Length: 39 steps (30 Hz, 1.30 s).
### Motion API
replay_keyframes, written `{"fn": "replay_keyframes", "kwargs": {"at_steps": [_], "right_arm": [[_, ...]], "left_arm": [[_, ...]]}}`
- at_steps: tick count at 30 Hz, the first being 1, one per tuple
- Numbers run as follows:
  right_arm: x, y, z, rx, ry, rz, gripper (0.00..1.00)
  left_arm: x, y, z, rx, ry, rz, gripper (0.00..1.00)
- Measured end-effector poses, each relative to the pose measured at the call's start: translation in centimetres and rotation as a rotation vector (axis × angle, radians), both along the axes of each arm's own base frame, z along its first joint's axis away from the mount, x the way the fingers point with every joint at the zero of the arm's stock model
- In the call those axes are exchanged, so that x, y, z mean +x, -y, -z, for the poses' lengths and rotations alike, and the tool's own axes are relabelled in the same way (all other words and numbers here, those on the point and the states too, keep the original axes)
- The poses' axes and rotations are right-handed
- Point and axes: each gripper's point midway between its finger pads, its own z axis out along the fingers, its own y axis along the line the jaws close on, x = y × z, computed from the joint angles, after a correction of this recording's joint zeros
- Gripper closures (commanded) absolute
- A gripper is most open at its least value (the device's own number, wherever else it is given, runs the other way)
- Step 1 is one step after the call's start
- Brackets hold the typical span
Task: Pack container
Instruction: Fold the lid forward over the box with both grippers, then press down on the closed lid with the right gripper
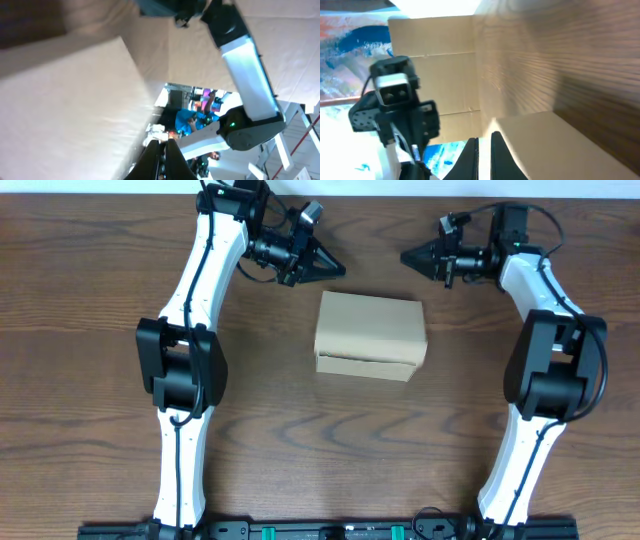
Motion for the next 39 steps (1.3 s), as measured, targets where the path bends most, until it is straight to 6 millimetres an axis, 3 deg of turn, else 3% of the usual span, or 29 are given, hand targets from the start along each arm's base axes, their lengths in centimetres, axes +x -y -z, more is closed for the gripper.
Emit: {"fn": "replay_keyframes", "kwargs": {"at_steps": [6, 11, 17, 22, 25, 33, 39], "right_arm": [[-1.1, -0.1, -3.5, -0.008, 0.015, 0.002, 0.99], [-3.9, -0.1, -3.2, -0.134, -0.104, 0.022, 0.98], [-9.1, 1.0, -2.5, -0.495, -0.153, -0.008, 0.99], [-13.3, 1.3, -3.3, -0.763, -0.114, -0.098, 0.99], [-15.2, 0.5, -2.6, -0.887, -0.110, -0.185, 0.98], [-16.1, -4.2, -1.5, -1.052, 0.037, -0.328, 0.99], [-16.5, -5.5, -1.4, -1.081, 0.074, -0.361, 0.99]], "left_arm": [[-1.8, -1.4, -1.3, 0.158, 0.079, 0.009, 0.94], [-3.0, -3.6, -4.1, 0.349, 0.239, -0.032, 0.94], [-4.6, -6.6, -5.5, 0.674, 0.373, -0.100, 0.94], [-5.8, -6.7, -5.2, 0.803, 0.405, -0.085, 0.94], [-5.9, -6.7, -4.7, 0.862, 0.419, -0.083, 0.94], [-5.3, -7.4, -4.4, 0.939, 0.440, -0.120, 0.94], [-4.3, -8.0, -5.4, 0.967, 0.495, -0.174, 0.94]]}}
